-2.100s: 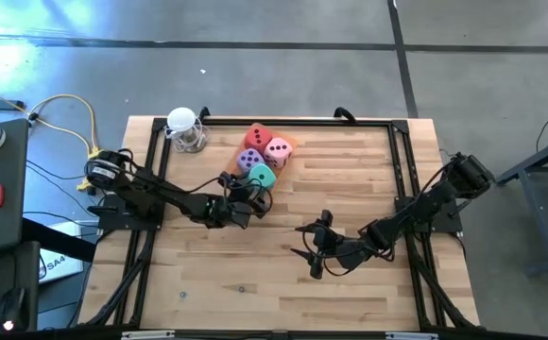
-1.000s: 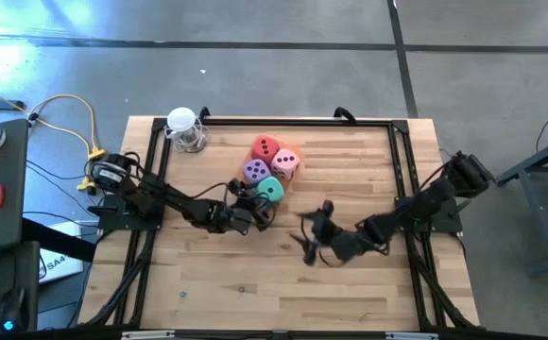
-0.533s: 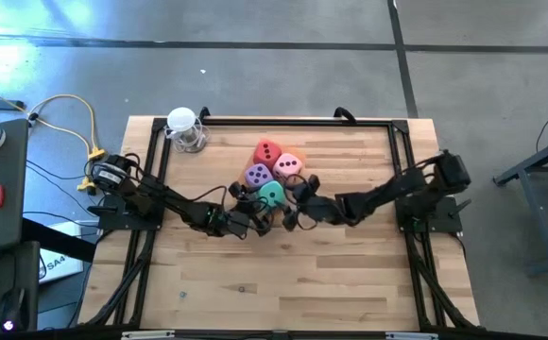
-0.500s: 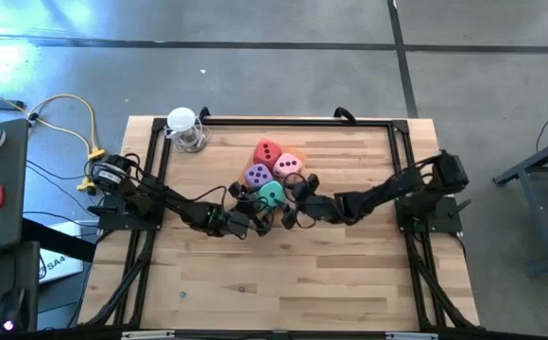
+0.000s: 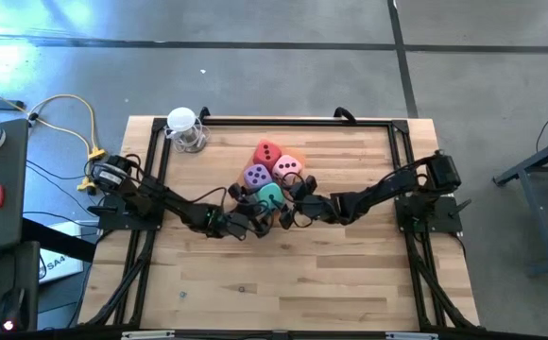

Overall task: Pick & Place Dice
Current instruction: Put the big blue die into the orange bin

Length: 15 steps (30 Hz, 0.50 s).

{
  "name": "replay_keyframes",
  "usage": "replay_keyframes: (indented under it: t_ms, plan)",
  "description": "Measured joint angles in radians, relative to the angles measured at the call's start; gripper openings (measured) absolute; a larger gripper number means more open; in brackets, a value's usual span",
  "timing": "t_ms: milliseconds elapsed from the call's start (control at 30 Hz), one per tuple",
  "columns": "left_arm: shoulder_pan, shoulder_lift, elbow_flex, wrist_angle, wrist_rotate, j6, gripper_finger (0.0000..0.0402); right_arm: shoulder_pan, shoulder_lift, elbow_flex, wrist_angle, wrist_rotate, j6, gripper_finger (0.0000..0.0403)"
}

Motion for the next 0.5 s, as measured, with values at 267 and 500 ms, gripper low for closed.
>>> replay_keyframes:
  t_ms: [267,500]
  plan:
    - [-0.023,0.002,0.0,0.048,-0.037,0.064,0.0355,0.001,-0.001,0.002,-0.054,0.0,0.045,0.0272]
    - [-0.032,-0.008,0.009,0.102,-0.035,0.059,0.0354,-0.002,0.007,-0.003,-0.118,0.008,0.048,0.0272]
